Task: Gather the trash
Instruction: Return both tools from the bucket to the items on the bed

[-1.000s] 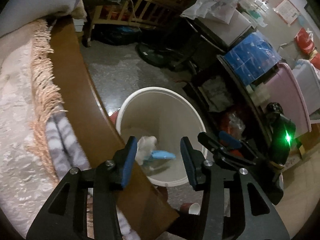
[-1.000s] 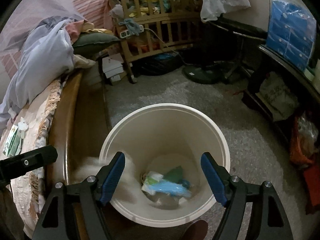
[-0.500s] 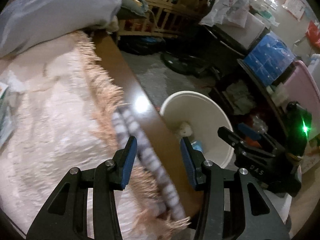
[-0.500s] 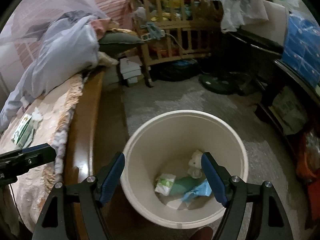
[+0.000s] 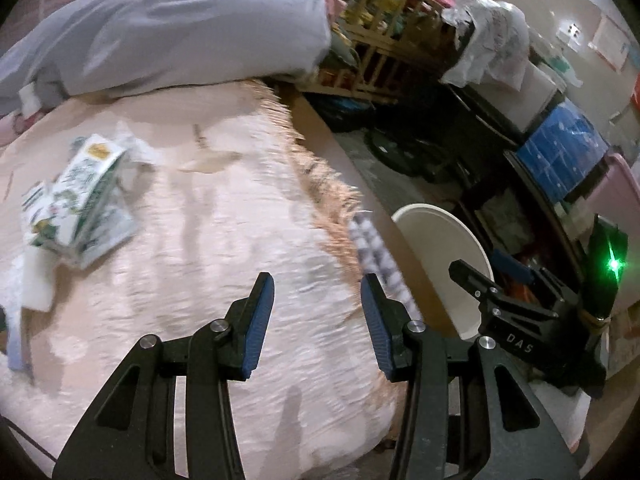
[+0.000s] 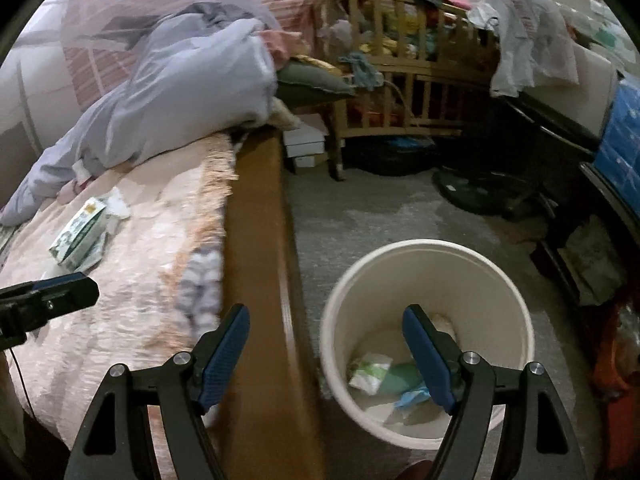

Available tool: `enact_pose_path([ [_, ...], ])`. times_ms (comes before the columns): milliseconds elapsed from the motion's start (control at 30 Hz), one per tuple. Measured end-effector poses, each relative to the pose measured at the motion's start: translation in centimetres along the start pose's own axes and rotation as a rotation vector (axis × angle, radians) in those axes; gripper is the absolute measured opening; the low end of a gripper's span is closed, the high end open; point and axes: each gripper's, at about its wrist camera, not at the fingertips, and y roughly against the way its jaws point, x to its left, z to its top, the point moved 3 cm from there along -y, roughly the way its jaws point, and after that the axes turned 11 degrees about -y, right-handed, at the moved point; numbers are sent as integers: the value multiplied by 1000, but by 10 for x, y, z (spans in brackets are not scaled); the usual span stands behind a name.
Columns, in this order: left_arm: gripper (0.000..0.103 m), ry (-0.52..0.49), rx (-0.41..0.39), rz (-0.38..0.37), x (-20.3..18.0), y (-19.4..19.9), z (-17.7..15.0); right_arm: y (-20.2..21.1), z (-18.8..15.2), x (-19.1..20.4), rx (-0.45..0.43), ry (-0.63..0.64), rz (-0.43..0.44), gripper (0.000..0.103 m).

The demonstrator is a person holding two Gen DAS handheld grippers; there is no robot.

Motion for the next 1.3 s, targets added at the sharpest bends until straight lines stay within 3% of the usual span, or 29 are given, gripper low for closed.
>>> enact_pose_path([
  [467,43,71,-40,100,64,63,-30,11,-8,85,7,105,79,76],
  [1000,43,257,42,212,193,126,-102,-6,-32,191,128,197,272,76],
  [1133,43,279,84,260,222,128,-125,-14,-39,214,162,218,313,76],
  [1300,43,303,98,240,232,118,-130,-27,-50,246,198,267,337,76],
])
